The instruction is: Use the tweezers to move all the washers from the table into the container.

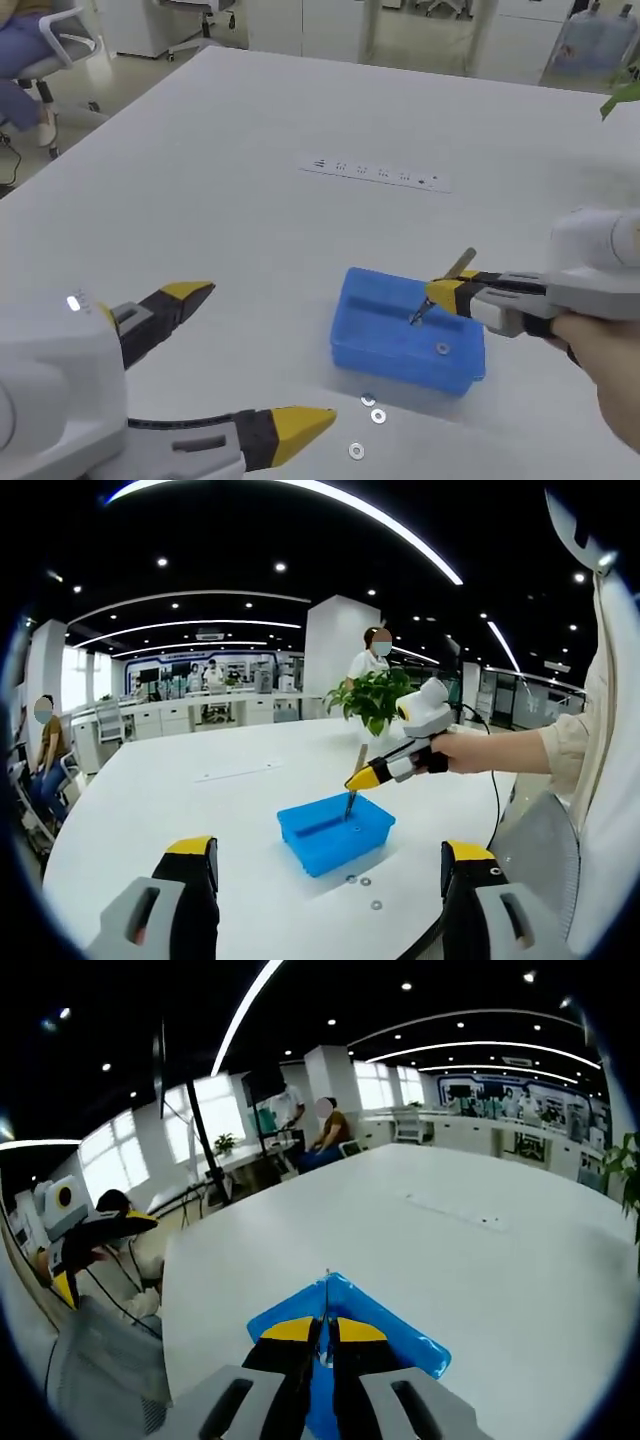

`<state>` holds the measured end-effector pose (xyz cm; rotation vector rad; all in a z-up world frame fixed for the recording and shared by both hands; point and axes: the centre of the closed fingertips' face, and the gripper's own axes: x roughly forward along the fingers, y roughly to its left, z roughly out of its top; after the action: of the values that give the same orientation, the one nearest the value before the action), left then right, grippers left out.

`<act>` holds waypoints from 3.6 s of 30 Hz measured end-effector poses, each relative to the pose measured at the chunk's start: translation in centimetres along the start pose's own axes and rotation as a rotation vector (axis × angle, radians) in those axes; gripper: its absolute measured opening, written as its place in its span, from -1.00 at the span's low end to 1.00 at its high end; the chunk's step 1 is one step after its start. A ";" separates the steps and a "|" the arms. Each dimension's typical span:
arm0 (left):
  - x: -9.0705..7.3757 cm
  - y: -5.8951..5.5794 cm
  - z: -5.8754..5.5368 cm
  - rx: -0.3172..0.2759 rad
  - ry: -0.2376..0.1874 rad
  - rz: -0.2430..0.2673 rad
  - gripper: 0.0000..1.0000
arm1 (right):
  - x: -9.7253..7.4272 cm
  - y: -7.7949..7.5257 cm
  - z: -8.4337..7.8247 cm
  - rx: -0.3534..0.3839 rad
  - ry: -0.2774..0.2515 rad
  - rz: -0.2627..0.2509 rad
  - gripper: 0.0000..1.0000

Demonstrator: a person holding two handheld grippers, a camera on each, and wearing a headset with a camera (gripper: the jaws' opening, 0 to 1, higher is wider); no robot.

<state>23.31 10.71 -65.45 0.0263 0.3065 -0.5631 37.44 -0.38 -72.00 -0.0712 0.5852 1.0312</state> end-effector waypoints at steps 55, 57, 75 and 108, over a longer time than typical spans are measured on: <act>0.3 -0.1 -0.6 -0.006 0.014 -0.009 0.85 | -0.5 5.4 -0.2 -0.009 -0.067 0.128 -0.95; 0.3 -0.1 -0.7 -0.003 0.016 -0.011 0.85 | -0.1 5.9 -1.3 0.007 -0.044 0.147 -0.95; 0.2 -0.4 -0.7 0.004 0.022 -0.017 0.83 | 1.7 7.0 -7.1 -0.004 0.138 0.173 -0.95; -0.1 -0.1 -0.8 -0.005 0.018 -0.009 0.82 | 0.8 9.4 -7.5 -0.253 0.145 0.213 -0.96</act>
<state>22.97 10.75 -66.22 0.0248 0.3256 -0.5709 26.85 2.72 -76.68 -0.3140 0.6004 1.3118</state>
